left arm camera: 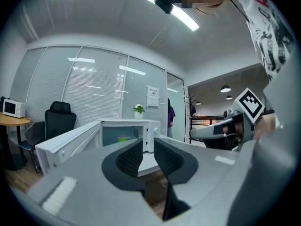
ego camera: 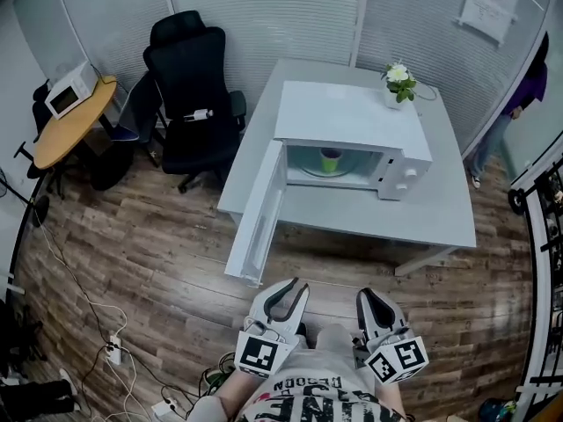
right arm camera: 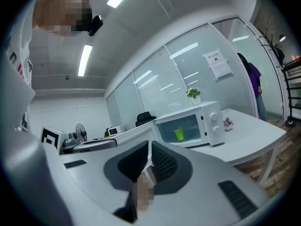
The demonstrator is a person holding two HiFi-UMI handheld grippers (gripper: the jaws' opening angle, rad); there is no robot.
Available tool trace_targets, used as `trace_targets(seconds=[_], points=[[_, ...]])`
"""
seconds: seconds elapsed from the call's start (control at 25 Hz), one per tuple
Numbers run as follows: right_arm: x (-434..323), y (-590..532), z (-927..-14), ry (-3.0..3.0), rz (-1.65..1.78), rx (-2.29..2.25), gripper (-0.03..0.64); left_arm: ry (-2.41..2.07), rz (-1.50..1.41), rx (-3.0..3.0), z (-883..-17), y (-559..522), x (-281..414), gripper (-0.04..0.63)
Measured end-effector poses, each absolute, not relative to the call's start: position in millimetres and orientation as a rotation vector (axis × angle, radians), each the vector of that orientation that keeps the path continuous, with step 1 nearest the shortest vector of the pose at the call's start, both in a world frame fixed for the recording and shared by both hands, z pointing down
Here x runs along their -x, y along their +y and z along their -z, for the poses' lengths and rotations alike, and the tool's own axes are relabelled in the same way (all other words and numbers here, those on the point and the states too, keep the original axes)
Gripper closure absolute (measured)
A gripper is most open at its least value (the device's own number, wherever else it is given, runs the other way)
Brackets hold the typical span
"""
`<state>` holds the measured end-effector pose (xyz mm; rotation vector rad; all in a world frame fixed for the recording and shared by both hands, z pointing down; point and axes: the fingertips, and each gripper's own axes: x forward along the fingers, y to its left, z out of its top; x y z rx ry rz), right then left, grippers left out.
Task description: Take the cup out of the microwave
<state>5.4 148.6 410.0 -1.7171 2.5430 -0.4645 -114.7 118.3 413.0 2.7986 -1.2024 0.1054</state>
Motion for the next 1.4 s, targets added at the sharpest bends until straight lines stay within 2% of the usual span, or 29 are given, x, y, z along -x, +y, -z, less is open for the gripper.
trace_targets(seconds=[0.56,1.4], points=[[-22.6,107.7,-422.0,2.529,0.535,1.737,0.589,-1.189,-0.126,-2.753,-421.6,76.7,95.9,0.514],[-112.8,-1.8,-413.0,2.638,0.494,1.590,0.589,-1.394,-0.057,-2.724,-415.3,-23.1,16.4,0.518]])
